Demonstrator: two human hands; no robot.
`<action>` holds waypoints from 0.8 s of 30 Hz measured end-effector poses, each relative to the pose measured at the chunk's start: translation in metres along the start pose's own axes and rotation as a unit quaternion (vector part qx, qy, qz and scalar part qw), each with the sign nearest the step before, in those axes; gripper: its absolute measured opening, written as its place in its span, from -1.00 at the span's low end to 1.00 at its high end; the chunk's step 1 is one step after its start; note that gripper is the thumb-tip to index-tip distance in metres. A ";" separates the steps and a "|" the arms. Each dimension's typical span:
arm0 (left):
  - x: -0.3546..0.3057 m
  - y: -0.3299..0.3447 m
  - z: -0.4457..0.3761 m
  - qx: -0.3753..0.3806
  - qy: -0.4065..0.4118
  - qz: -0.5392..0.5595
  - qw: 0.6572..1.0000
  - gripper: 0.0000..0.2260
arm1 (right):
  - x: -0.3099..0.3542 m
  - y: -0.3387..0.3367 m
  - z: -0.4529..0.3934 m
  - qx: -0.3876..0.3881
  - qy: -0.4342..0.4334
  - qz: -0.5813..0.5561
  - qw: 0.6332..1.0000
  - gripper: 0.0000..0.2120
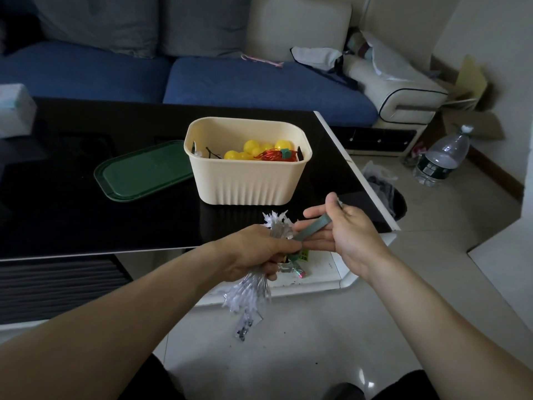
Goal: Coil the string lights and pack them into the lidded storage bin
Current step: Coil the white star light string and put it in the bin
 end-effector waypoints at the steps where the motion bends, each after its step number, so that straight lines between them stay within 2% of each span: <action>1: 0.000 -0.001 -0.001 0.002 0.002 0.002 1.000 -0.85 | 0.001 -0.002 -0.001 -0.016 -0.002 -0.020 1.000 -0.52; 3: -0.001 -0.001 -0.002 0.013 0.010 0.003 1.000 -0.81 | 0.000 -0.006 -0.004 -0.044 -0.003 -0.043 0.998 -0.56; 6: -0.004 0.002 -0.001 0.043 0.033 -0.011 0.998 -0.75 | -0.001 -0.002 -0.007 -0.024 -0.022 0.039 0.999 -0.57; 9: -0.008 0.003 0.004 0.077 0.040 -0.013 0.996 -0.83 | 0.007 0.012 -0.001 0.035 -0.056 0.118 0.991 -0.60; 12: -0.011 0.001 0.010 0.093 0.044 -0.019 0.995 -0.91 | 0.013 0.030 0.011 0.147 -0.080 0.180 0.969 -0.66; 15: -0.008 -0.004 0.014 0.096 0.042 -0.067 0.992 -0.76 | 0.015 0.038 0.021 0.232 -0.112 0.247 0.934 -0.80; 18: -0.004 -0.009 0.016 0.096 0.046 -0.110 0.988 -0.64 | 0.010 0.036 0.027 0.285 -0.084 0.278 0.914 -0.86; 21: -0.003 -0.008 0.017 0.083 0.049 -0.147 0.984 -0.63 | 0.007 0.037 0.032 0.290 -0.084 0.327 0.896 -0.86; 24: -0.002 -0.008 0.016 0.064 0.045 -0.143 0.987 -0.61 | 0.007 0.037 0.030 0.259 -0.102 0.342 0.898 -0.95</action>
Point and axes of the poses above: each hand's wrist, its own z-axis away from the middle knuckle, its own y-axis out of the palm, x = y × z, the point moved 7 cm from there along -z, towards the middle knuckle, and after that the axes turned 5 degrees about -x, right-handed, at the moved point
